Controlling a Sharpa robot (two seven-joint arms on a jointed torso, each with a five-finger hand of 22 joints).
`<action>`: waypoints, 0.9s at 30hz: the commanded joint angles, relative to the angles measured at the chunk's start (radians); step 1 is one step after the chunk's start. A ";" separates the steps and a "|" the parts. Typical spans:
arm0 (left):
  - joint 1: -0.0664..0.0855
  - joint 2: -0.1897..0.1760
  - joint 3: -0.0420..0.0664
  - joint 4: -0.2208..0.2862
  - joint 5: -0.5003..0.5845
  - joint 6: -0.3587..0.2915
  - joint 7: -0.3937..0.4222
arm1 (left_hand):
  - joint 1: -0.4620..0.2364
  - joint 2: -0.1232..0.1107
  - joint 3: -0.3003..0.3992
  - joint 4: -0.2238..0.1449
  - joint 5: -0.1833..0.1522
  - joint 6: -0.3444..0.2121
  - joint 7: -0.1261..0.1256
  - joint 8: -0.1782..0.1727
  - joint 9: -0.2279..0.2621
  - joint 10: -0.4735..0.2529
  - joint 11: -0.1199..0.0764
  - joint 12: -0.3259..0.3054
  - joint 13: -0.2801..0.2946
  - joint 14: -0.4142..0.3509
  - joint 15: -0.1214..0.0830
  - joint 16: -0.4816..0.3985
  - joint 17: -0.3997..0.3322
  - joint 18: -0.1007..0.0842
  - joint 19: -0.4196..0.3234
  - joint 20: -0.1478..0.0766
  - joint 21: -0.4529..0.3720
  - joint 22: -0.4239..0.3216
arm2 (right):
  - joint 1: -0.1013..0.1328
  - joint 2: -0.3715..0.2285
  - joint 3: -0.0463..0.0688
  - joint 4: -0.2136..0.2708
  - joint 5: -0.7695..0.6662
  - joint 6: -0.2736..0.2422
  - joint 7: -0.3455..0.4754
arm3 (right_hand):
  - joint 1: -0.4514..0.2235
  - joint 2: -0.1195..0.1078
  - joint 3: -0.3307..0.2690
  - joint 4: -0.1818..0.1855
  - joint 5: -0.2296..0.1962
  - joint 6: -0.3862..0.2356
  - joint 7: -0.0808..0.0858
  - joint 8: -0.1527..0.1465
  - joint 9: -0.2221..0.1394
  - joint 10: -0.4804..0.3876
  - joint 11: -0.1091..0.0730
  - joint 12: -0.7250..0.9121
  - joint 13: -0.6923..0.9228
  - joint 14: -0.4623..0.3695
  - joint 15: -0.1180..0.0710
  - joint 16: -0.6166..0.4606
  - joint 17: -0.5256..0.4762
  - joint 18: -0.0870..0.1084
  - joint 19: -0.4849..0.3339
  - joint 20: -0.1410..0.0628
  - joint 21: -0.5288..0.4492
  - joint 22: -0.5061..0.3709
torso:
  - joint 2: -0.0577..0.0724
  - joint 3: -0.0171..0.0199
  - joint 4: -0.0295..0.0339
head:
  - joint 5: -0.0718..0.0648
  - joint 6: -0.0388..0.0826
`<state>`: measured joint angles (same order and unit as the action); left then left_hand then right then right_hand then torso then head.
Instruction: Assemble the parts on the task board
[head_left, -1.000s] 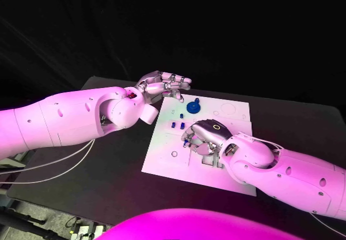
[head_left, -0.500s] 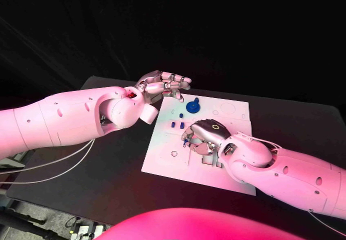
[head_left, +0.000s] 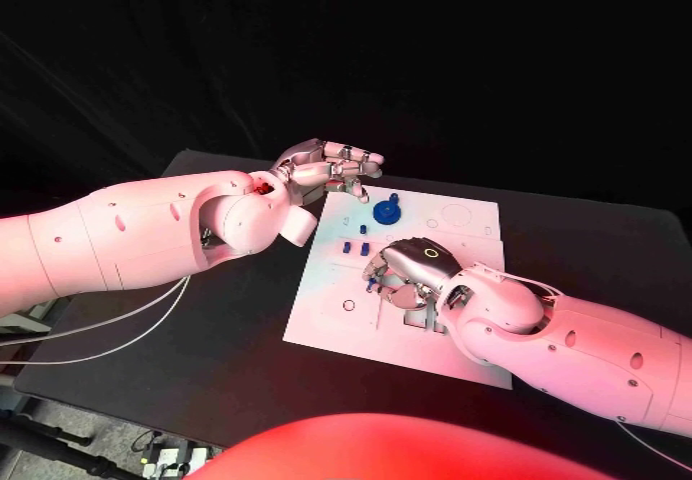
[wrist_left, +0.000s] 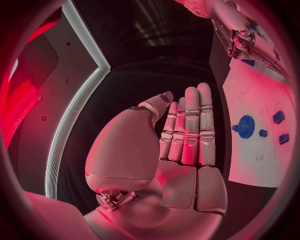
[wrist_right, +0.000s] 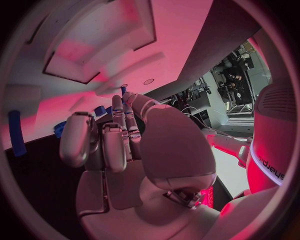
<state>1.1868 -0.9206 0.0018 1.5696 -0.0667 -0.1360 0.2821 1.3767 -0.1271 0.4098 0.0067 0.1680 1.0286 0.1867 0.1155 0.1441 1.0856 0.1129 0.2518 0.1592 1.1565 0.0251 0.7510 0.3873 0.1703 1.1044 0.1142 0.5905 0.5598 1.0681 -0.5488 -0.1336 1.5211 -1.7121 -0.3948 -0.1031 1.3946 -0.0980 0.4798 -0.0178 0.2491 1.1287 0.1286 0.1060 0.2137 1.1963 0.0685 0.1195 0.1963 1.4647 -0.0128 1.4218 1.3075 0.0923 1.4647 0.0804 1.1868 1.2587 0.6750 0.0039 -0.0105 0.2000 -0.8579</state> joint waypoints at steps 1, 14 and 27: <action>0.001 0.001 0.000 0.003 -0.005 0.020 0.004 | -0.002 0.012 -0.001 -0.006 -0.003 -0.006 0.001 -0.005 -0.001 -0.008 0.001 -0.004 -0.001 -0.001 0.007 -0.006 -0.002 0.012 0.009 -0.001 -0.006 -0.002 | -0.001 -0.002 -0.001 -0.001 -0.011 0.012 -0.008 | -0.006 0.003 0.001 -0.008 0.005 0.003 0.002 0.003 0.001 0.004 -0.005 -0.002 0.001 0.075 -0.007 -0.005 0.120 -0.013 0.010 -0.002 0.000 0.001 | 0.000 0.0004 -0.0007 | 0.002 -0.002; 0.001 0.001 0.000 0.004 -0.005 0.023 0.002 | -0.003 0.012 -0.001 -0.006 -0.003 -0.007 0.002 -0.005 -0.001 -0.008 0.002 -0.003 -0.002 -0.001 0.007 -0.007 -0.002 0.012 0.009 0.000 -0.007 -0.002 | -0.001 0.002 -0.002 -0.010 -0.013 0.029 -0.015 | -0.007 0.002 0.000 -0.008 0.005 0.003 0.002 0.003 0.001 0.004 -0.005 -0.002 0.001 0.075 -0.007 -0.006 0.119 -0.013 0.009 -0.002 -0.001 0.000 | 0.000 0.0001 -0.0004 | 0.001 -0.002; 0.001 0.001 0.000 0.004 -0.005 0.024 0.001 | -0.003 0.013 -0.002 -0.006 -0.003 -0.007 0.002 -0.005 -0.001 -0.009 0.002 -0.003 -0.002 -0.001 0.007 -0.007 -0.003 0.012 0.009 0.000 -0.007 -0.003 | -0.002 0.010 -0.005 -0.012 -0.014 0.046 -0.015 | -0.009 0.001 -0.001 -0.008 0.005 0.003 0.002 0.002 0.001 0.004 -0.005 -0.003 0.000 0.075 -0.007 -0.005 0.119 -0.013 0.009 -0.003 -0.002 0.000 | 0.000 0.0003 -0.0001 | 0.000 -0.005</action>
<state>1.1870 -0.9211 0.0018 1.5712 -0.0669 -0.1328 0.2774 1.3733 -0.1237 0.4098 0.0067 0.1680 1.0287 0.1867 0.1155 0.1443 1.0857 0.1128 0.2518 0.1584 1.1564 0.0252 0.7510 0.3864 0.1703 1.1044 0.1142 0.5868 0.5581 1.0687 -0.5400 -0.1357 1.5119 -1.7142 -0.3725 -0.1051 1.3902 -0.1023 0.4771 -0.0204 0.2473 1.1269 0.1268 0.1018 0.2140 1.2028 0.0680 0.1194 0.1952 1.4647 -0.0128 1.4218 1.3073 0.0923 1.4647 0.0804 1.1868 1.2584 0.6752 0.0040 -0.0105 0.2001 -0.8627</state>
